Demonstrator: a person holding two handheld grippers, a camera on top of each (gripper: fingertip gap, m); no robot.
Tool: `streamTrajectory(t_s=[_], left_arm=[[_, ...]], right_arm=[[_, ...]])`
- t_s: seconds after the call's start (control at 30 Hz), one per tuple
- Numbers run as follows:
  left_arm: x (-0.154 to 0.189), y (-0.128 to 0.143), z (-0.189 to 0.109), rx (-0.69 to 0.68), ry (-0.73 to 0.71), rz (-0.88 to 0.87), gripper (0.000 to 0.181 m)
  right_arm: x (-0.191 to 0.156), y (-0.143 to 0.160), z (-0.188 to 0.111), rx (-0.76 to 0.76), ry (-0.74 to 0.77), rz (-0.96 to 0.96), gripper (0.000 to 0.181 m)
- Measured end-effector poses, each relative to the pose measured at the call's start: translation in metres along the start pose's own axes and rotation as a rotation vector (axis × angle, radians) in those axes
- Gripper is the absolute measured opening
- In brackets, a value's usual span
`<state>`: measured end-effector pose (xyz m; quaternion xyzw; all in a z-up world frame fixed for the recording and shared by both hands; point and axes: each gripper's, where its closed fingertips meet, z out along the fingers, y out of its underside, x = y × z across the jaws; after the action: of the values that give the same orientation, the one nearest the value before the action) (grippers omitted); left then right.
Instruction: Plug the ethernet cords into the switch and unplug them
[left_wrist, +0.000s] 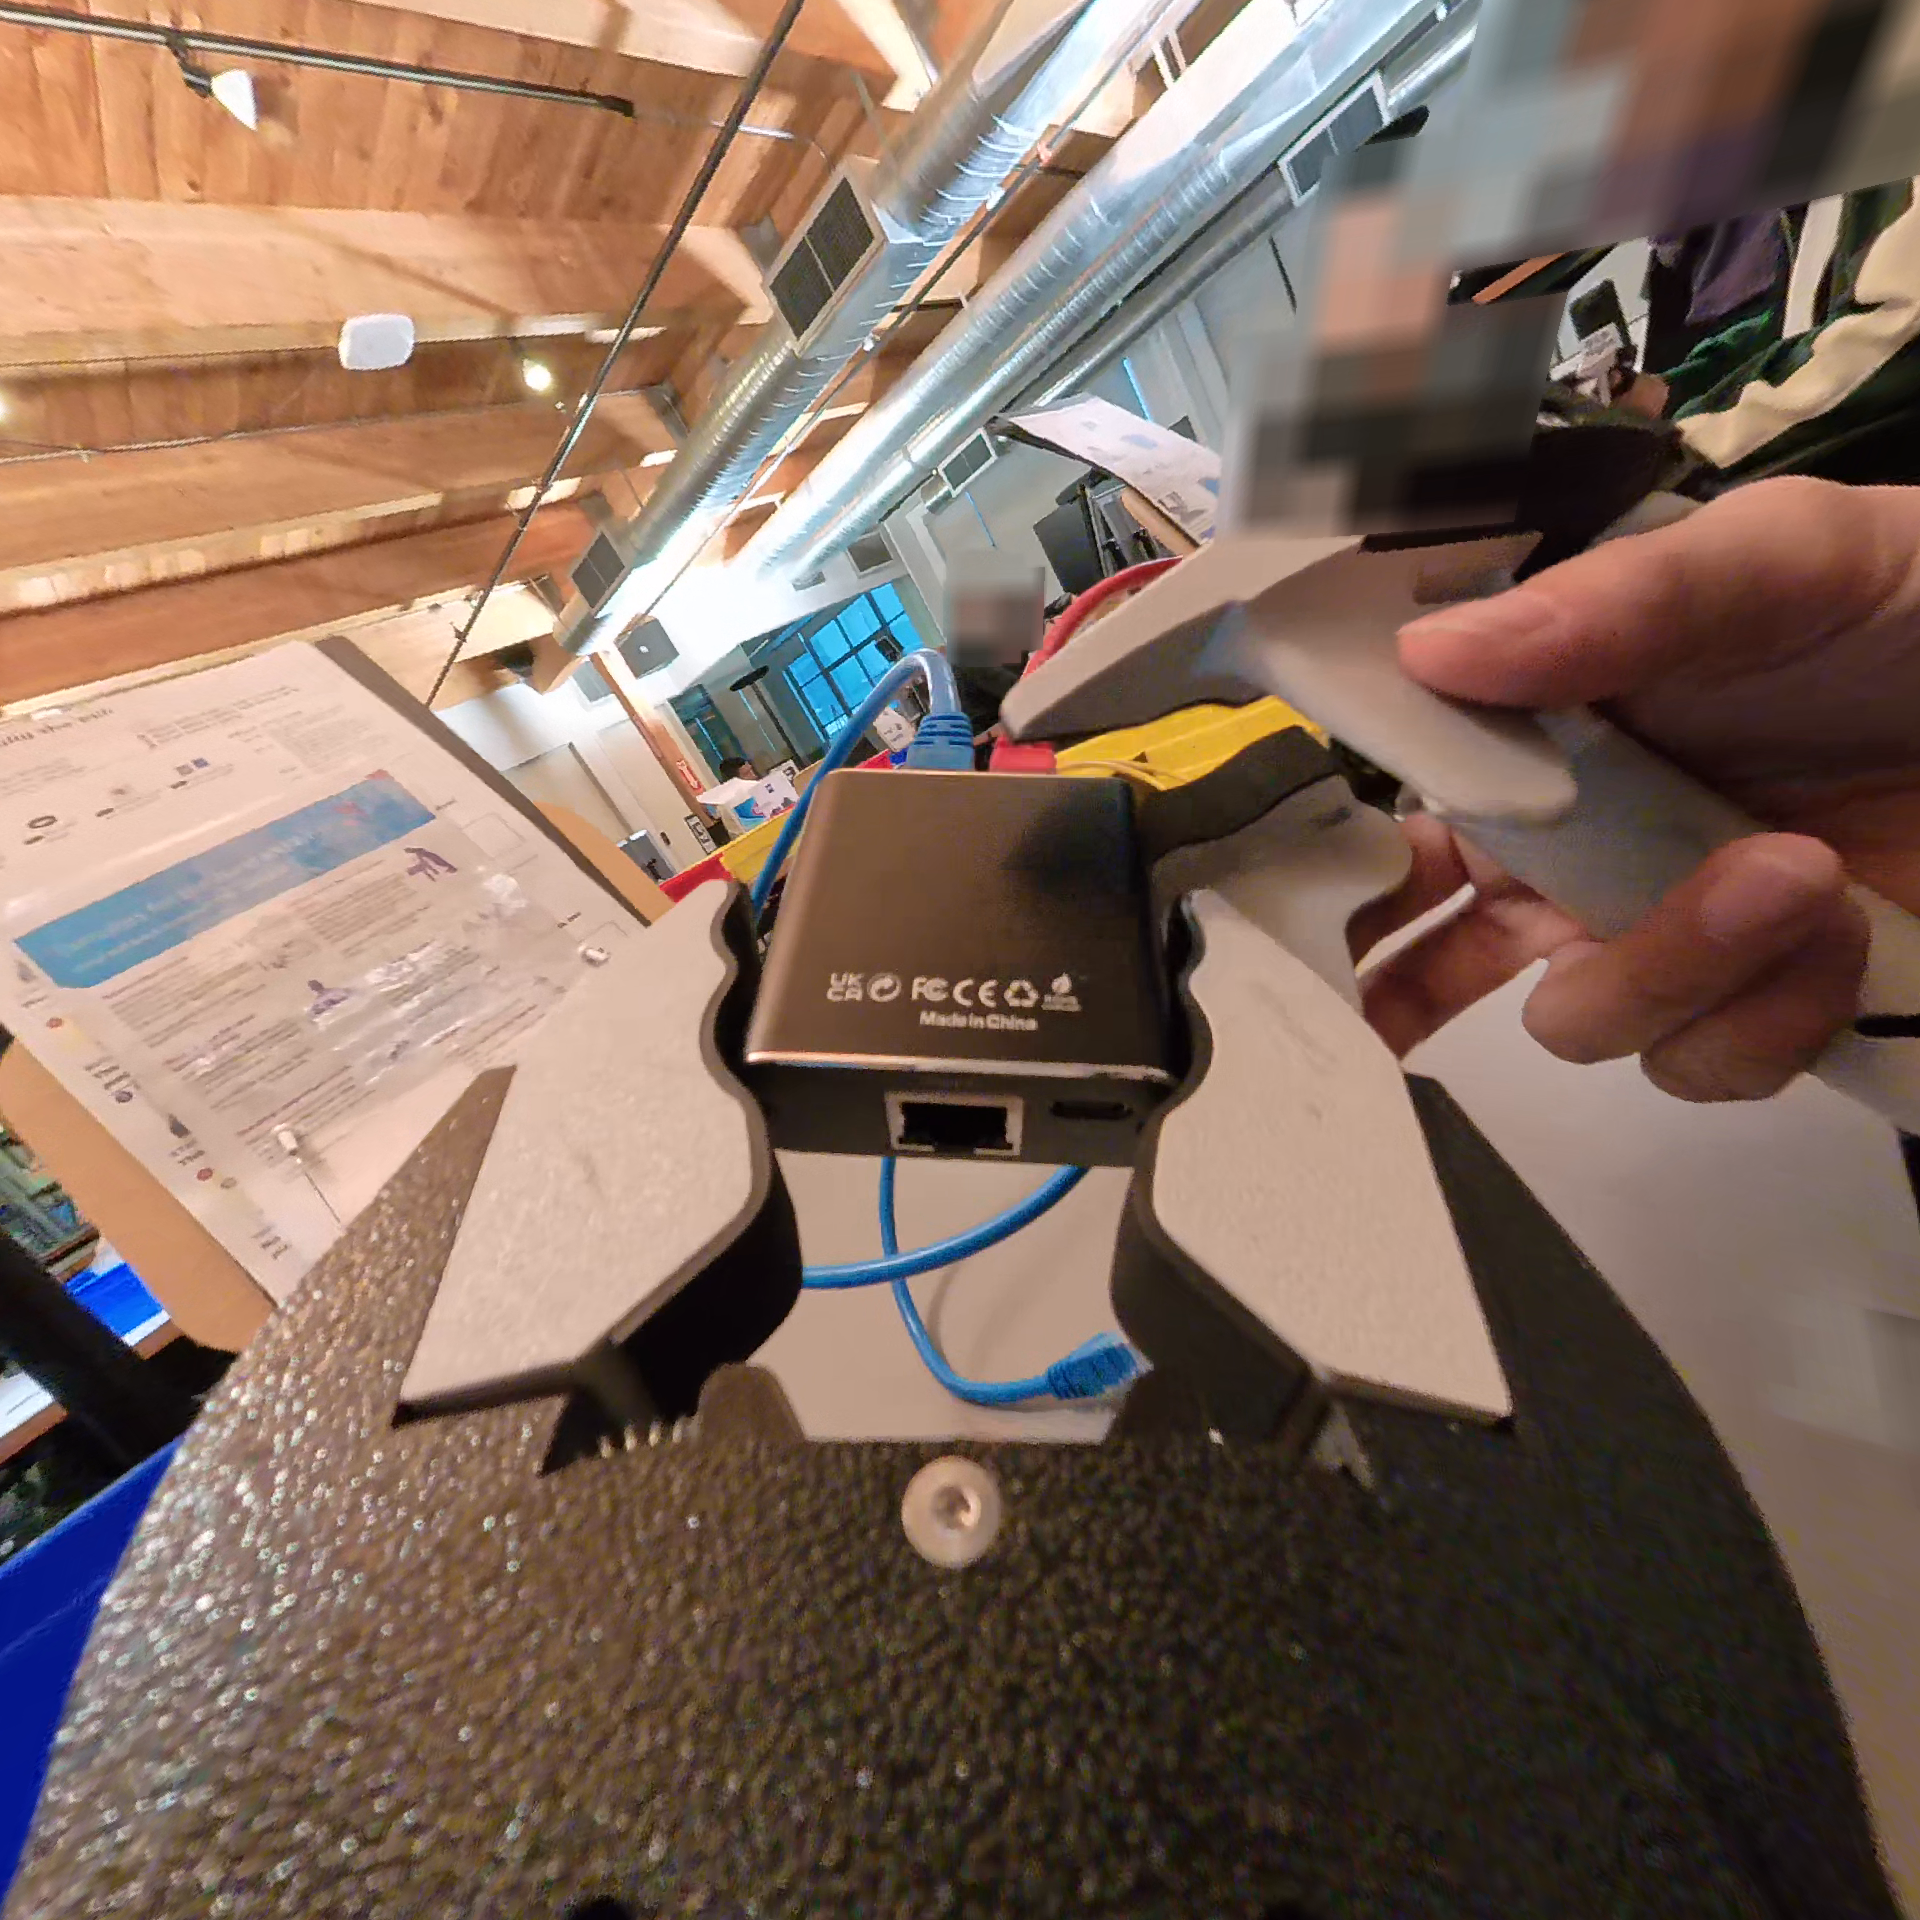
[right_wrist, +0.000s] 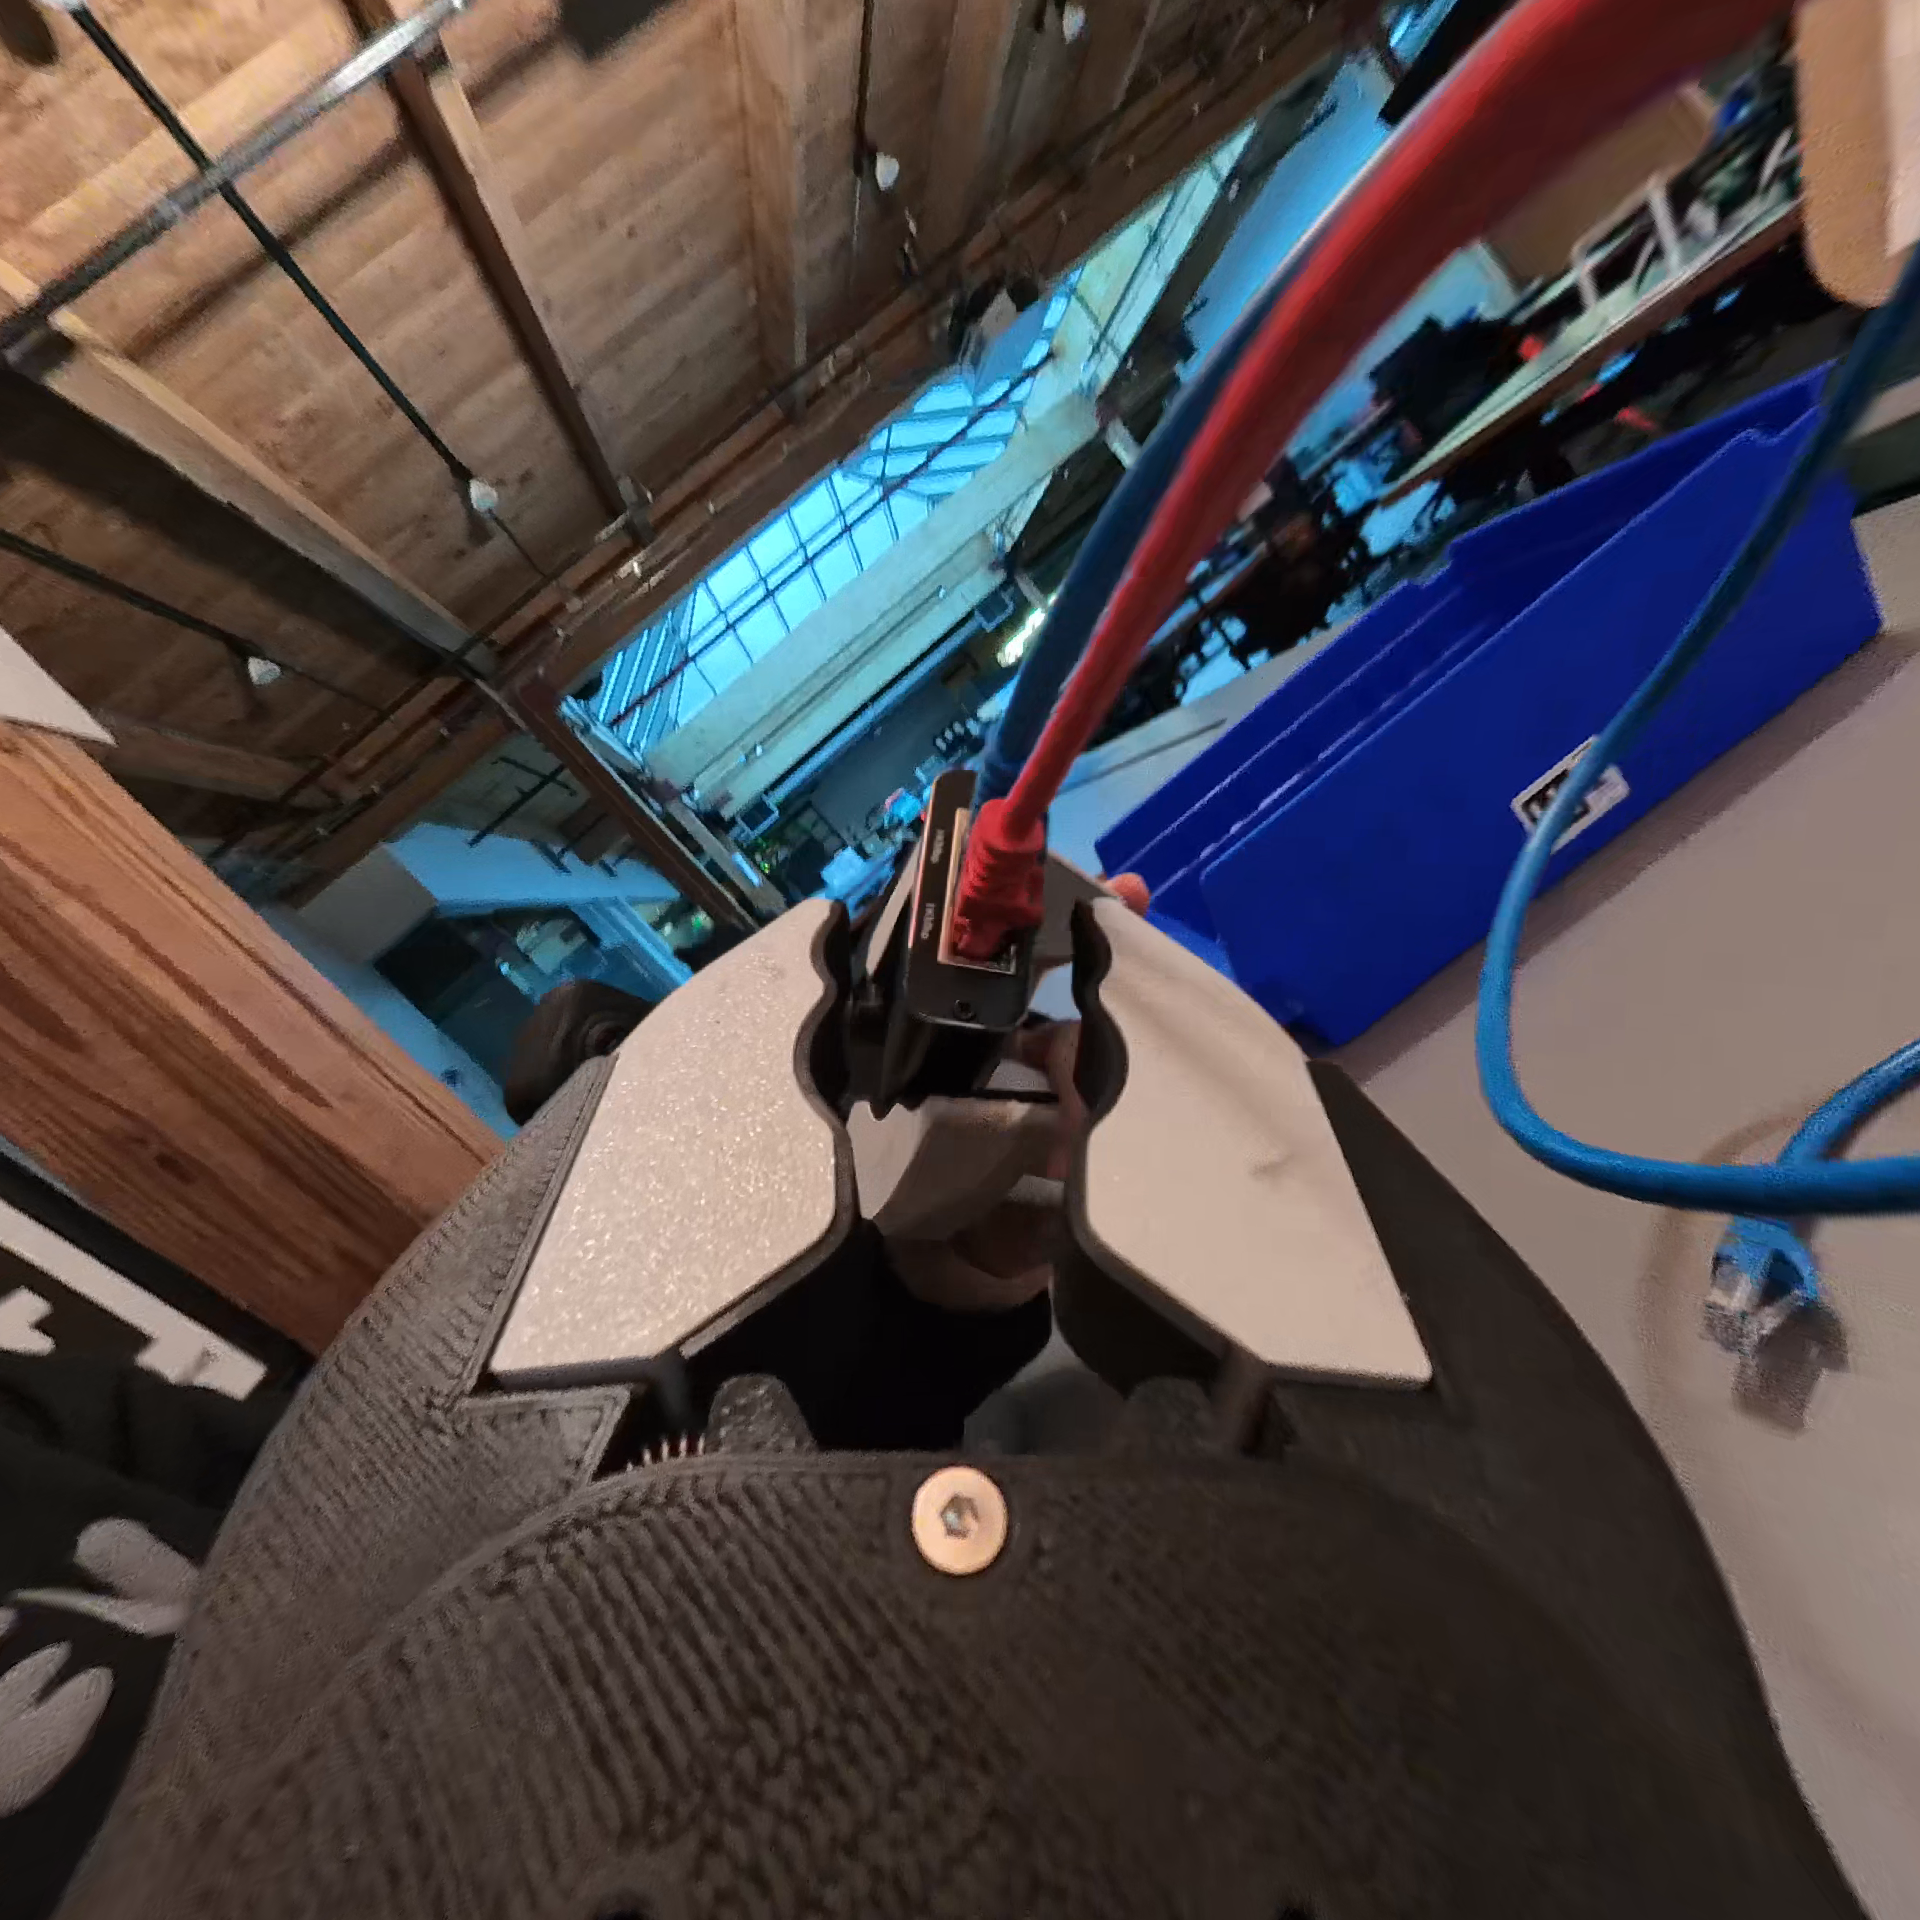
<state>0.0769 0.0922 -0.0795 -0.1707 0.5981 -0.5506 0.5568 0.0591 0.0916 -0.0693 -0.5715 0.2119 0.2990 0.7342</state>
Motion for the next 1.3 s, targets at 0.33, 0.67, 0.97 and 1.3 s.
streamTrajectory(t_s=[0.33, 0.67, 0.97, 1.3], left_arm=[[-0.004, 0.011, 0.003, -0.077, -0.036, -0.023, 0.075], [-0.001, 0.017, 0.008, -0.128, -0.053, -0.08, 0.075], [0.001, 0.018, 0.01, -0.142, -0.067, -0.078, 0.075], [0.005, 0.03, 0.014, -0.181, -0.12, -0.077, 0.075]], right_arm=[[0.015, -0.004, -0.003, 0.089, 0.017, 0.115, 0.023], [0.022, -0.009, -0.007, 0.16, 0.022, 0.196, 0.02], [0.028, -0.011, -0.01, 0.191, 0.035, 0.222, 0.014], [0.037, -0.008, -0.015, 0.248, 0.059, 0.218, 0.012]])
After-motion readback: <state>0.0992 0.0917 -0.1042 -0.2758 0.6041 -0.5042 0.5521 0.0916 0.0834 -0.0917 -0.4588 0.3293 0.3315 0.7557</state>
